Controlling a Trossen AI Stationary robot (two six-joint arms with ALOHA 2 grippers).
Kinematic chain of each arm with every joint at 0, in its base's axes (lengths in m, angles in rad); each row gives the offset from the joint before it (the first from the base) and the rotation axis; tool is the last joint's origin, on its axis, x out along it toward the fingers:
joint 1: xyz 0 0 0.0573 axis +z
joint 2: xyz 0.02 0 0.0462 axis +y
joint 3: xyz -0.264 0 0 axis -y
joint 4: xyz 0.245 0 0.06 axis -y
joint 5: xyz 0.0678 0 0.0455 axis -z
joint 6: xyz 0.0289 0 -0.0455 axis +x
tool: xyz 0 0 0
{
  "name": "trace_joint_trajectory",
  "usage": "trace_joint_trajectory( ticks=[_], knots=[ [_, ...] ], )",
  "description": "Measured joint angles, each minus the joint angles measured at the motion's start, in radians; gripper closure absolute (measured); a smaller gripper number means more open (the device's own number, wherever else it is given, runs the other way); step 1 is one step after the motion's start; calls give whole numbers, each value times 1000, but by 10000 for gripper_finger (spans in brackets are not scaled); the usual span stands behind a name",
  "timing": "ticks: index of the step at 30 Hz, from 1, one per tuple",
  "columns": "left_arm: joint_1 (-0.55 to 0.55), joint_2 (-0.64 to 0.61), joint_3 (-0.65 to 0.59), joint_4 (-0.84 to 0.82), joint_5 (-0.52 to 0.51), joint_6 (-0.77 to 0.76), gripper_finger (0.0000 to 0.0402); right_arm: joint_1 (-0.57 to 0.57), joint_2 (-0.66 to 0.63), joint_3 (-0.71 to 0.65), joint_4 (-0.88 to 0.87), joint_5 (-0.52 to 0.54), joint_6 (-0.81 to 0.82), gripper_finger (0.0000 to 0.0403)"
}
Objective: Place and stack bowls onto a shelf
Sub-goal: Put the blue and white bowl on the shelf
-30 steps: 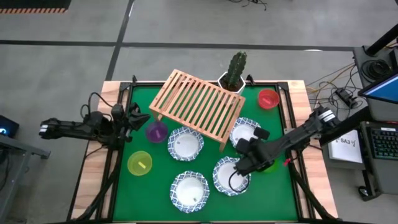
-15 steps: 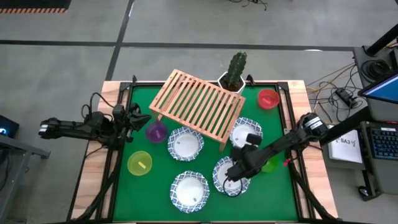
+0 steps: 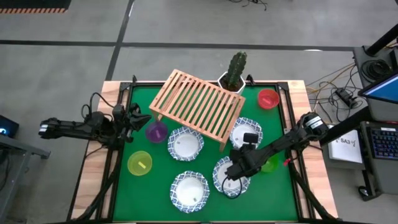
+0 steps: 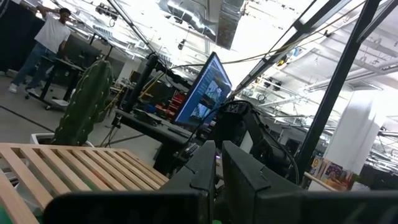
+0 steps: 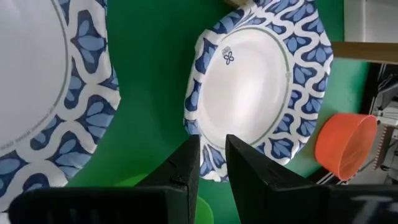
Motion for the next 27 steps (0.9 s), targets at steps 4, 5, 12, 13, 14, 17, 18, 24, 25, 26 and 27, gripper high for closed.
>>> trace_joint_trajectory(
  ticks=[4, 5, 12, 13, 14, 17, 18, 24, 25, 26, 27],
  knots=[
    [0, 1, 0, 0, 0, 0, 390, 0, 0, 0, 8, -12, 23, 335],
    [0, 2, 0, 0, 0, 0, 390, -1, -3, 0, 8, -12, 38, 334],
    [0, 4, 0, 0, 0, 0, 390, -6, -124, -3, 93, 22, 47, 291],
    [0, 5, 0, 0, 0, 0, 390, -6, -151, -6, 130, 40, 37, 284],
    [0, 6, 0, 1, 0, 0, 390, -6, -186, -16, 175, 62, 12, 278],
    [0, 8, 0, 1, 0, 0, 390, -6, -288, -75, 350, 103, -86, 262],
    [0, 8, 0, 0, 0, 0, 390, -7, -319, -107, 415, 104, -116, 259],
    [0, 11, 0, 1, 0, 0, 390, -34, -467, -362, 682, 97, -125, 256],
    [0, 11, 0, 0, 0, 0, 390, -36, -480, -400, 695, 96, -104, 256],
    [0, 11, 0, 0, 0, 0, 390, -37, -487, -437, 708, 96, -81, 257],
    [0, 11, 0, 1, 0, 0, 390, -37, -492, -468, 717, 95, -62, 257]
  ],
)
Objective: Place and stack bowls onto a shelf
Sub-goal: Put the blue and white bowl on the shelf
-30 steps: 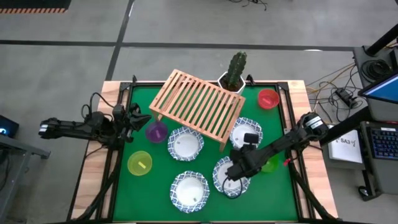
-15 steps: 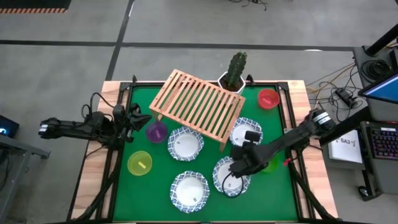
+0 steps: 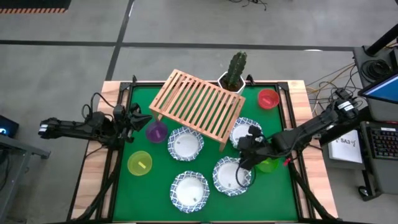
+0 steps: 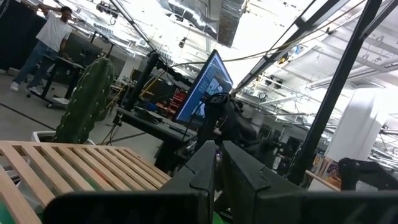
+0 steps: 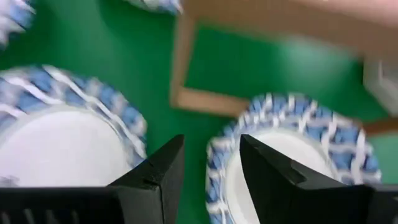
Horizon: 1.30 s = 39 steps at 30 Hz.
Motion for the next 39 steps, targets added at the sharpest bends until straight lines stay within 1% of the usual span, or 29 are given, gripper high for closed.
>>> trace_joint_trajectory(
  ticks=[4, 8, 16, 18, 21, 29, 35, 39],
  knots=[
    [0, 0, 0, 0, 0, 0, 390, -2, 6, -73, 19, -33, 53, 257],
    [0, 0, 0, 0, -3, 0, 390, -3, 40, -81, 30, -52, 54, 262],
    [0, 1, 0, 0, -7, 0, 390, -3, 142, -82, 47, -53, 50, 267],
    [0, 1, 0, 0, -7, 0, 390, -3, 165, -82, 47, -54, 50, 273],
    [0, 2, 0, -1, -8, 0, 390, -3, 180, -82, 46, -54, 50, 295],
    [0, 2, 0, 0, -8, 0, 390, -3, 150, -82, 38, -72, 46, 384],
    [0, 2, 0, 0, -8, 0, 390, -2, 97, -80, 24, -78, 43, 390],
    [0, 2, 0, 0, -8, 0, 390, -3, 39, -23, -101, -102, 42, 391]
  ],
)
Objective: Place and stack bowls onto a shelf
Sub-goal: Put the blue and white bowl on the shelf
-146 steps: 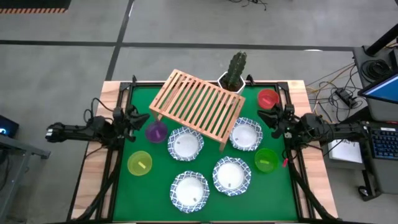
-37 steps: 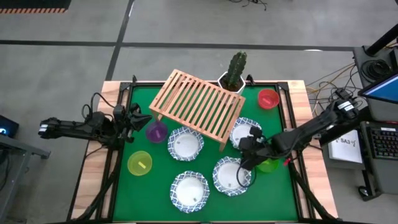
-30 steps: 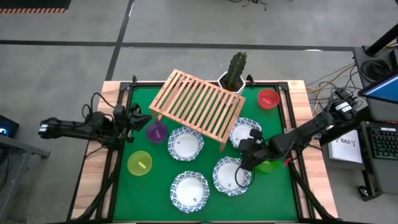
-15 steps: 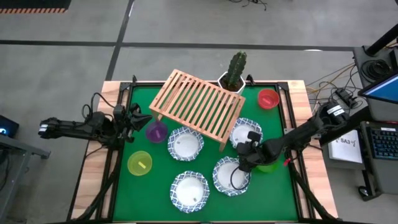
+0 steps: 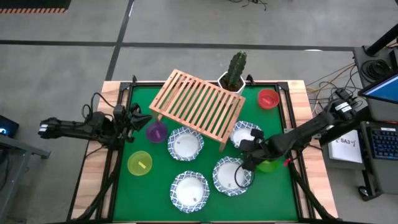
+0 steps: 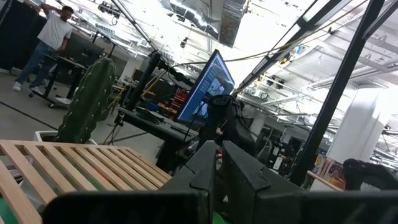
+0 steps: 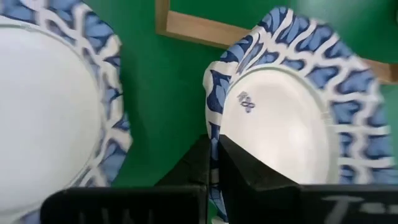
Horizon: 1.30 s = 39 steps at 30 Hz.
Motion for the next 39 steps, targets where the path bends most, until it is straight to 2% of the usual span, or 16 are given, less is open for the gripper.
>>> trace_joint_trajectory(
  ticks=[5, 10, 14, 18, 24, 31, 34, 39],
  knots=[
    [0, 0, 0, 0, 0, 0, 390, 0, -55, 164, -207, -59, 7, 392],
    [0, -1, 0, 0, 0, 0, 390, 1, -54, 402, -400, -82, 28, 392],
    [0, 0, 0, 0, 0, 0, 390, 0, -33, 568, -522, -76, 63, 392],
    [0, -1, 0, 0, -1, 0, 390, 1, -18, 675, -572, -78, 63, 392],
    [0, 0, 0, 1, -1, 0, 390, 2, -17, 773, -539, -80, -7, 392],
    [0, 0, 0, 1, -1, 12, 390, -5, -16, 798, -307, -68, -247, 392],
    [0, 0, 0, 1, -1, 26, 390, -22, 3, 799, -225, -6, -381, 392],
    [0, 1, 0, 2, -1, 26, 390, -80, 79, 799, -198, 119, -575, 392]
  ],
)
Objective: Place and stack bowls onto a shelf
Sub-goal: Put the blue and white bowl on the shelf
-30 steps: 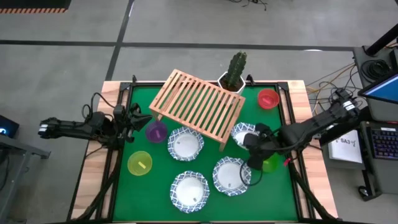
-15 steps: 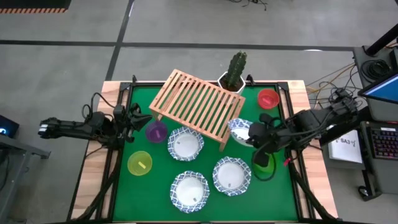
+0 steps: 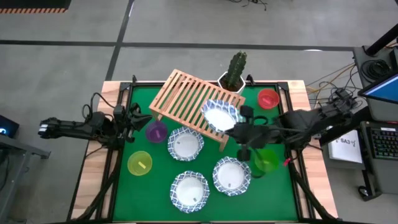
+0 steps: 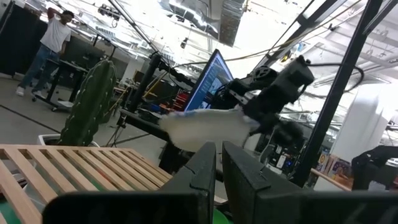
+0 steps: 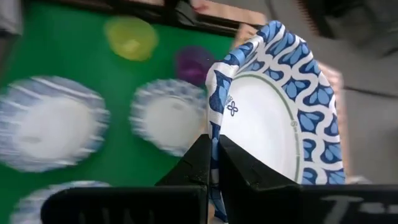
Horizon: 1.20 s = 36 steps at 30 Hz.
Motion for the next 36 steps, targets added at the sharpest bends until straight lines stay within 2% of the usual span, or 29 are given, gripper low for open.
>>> trace_joint_trajectory(
  ticks=[4, 6, 10, 14, 20, 28, 36],
  knots=[
    [0, -1, 0, 0, 0, 0, 390, -74, 85, 0, 30, 103, -134, 392],
    [0, -1, 0, 0, 0, 0, 390, -119, 132, 0, 78, 115, -215, 392],
    [0, -1, 0, 7, 0, 0, 390, -209, 217, 0, 223, 75, -382, 392],
    [0, -5, 0, 8, 0, 0, 390, -293, 303, 42, 296, 18, -489, 392],
    [0, -7, 0, 9, 0, 0, 390, -378, 421, 139, 343, -96, -565, 392],
    [0, -7, 0, 9, 0, 0, 390, -425, 534, 253, 341, -121, -598, 392],
    [0, -9, 0, 10, 0, 0, 390, -432, 578, 307, 321, -121, -606, 387]
  ],
)
